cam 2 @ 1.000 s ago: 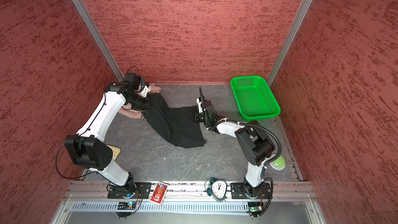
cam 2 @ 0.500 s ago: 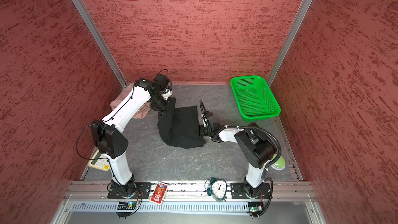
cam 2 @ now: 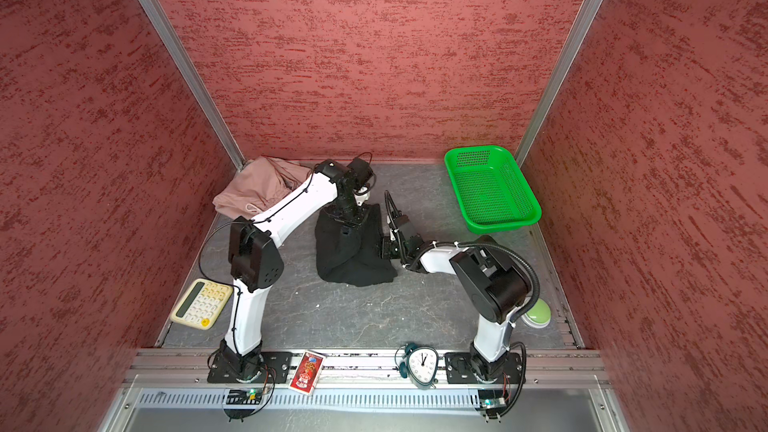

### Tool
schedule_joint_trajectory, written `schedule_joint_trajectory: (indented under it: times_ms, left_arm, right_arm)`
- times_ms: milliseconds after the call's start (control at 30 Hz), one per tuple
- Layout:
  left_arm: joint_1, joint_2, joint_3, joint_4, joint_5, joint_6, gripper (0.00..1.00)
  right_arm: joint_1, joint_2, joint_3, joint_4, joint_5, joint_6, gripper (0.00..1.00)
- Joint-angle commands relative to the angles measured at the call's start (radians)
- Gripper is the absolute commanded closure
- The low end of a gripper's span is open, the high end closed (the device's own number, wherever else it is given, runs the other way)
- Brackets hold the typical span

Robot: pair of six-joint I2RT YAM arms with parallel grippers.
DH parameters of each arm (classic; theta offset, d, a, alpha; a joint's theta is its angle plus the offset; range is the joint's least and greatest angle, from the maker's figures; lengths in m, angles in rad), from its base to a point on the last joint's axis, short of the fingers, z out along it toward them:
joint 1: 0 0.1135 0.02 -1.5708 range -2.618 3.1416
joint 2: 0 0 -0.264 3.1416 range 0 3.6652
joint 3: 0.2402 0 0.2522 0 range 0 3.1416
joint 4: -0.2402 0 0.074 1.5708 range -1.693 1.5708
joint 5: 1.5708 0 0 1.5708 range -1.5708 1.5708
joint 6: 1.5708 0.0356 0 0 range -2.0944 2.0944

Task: Fold and stack the shorts

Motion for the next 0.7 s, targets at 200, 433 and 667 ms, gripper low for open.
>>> schedule_joint_trajectory:
  times_ms: [200, 433, 667]
  left_arm:
    - [-0.035, 0.004, 0.082, 0.036, 0.050, 0.011, 0.01]
    - [0.069, -0.242, -0.019, 0.199, 0.087, 0.004, 0.01]
    - [0.274, -0.623, -0.665, 0.578, 0.200, -0.127, 0.01]
  right_arm:
    - [-0.047, -0.380, -0.128, -0.187, 0.228, -0.083, 0.39]
    - [-0.026, -0.515, -0.039, -0.279, -0.041, -0.301, 0.42]
    - [0.107, -0.287, 0.137, -0.148, -0.215, -0.257, 0.72]
